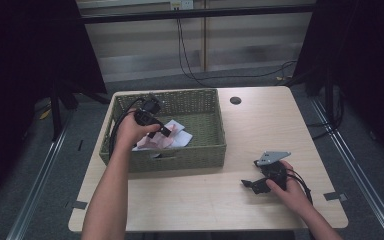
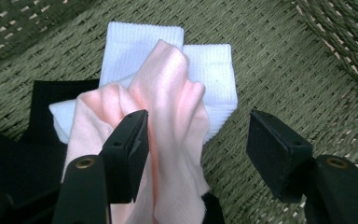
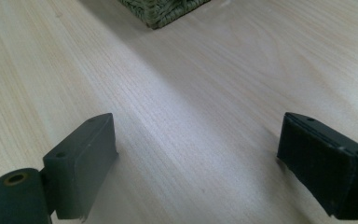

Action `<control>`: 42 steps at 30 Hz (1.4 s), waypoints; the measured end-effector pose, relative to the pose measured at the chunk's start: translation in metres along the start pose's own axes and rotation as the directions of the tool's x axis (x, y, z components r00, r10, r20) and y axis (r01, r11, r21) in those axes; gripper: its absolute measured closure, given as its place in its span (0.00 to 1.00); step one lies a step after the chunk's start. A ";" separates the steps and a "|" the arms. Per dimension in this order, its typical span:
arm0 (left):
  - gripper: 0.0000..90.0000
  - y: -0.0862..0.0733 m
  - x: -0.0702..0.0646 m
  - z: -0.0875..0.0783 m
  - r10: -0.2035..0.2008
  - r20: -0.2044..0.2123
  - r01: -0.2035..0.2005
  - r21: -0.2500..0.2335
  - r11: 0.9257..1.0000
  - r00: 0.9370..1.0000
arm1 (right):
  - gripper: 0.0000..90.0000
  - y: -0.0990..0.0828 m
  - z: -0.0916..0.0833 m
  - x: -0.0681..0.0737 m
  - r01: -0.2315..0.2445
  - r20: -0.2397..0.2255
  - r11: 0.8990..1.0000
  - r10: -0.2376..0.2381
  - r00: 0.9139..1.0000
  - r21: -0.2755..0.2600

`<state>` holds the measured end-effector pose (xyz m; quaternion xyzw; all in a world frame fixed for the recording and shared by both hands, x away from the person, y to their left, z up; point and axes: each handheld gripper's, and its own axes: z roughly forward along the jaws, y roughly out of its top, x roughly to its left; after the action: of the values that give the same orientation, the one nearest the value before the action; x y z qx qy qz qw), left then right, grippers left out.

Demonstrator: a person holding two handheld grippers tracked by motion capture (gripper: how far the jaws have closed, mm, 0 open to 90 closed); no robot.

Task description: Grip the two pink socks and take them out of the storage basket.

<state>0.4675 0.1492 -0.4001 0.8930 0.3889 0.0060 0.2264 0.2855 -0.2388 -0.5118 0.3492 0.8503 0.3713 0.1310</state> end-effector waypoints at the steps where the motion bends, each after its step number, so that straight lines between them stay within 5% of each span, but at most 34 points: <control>1: 0.44 0.000 0.000 0.000 0.000 0.000 0.000 0.000 1.000 1.000 | 0.12 0.000 0.000 0.000 0.000 0.000 1.000 0.000 1.000 0.000; 15: 0.59 -0.002 0.008 0.014 0.022 -0.060 -0.019 0.043 0.999 0.998 | 0.12 0.000 0.000 0.000 -0.003 -0.001 1.000 0.003 1.000 0.002; 30: 0.69 0.003 0.006 0.013 0.023 -0.049 -0.023 -0.015 1.000 0.999 | 0.12 0.000 0.000 0.000 -0.003 -0.001 1.000 0.003 1.000 0.002; 42: 0.92 0.006 0.001 0.021 0.015 -0.053 -0.012 0.053 0.999 0.999 | 0.12 0.000 0.000 0.000 -0.003 0.002 1.000 0.003 1.000 0.002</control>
<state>0.4763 0.1382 -0.4167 0.9008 0.3887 0.0209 0.1924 0.2852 -0.2386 -0.5117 0.3510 0.8501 0.3702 0.1309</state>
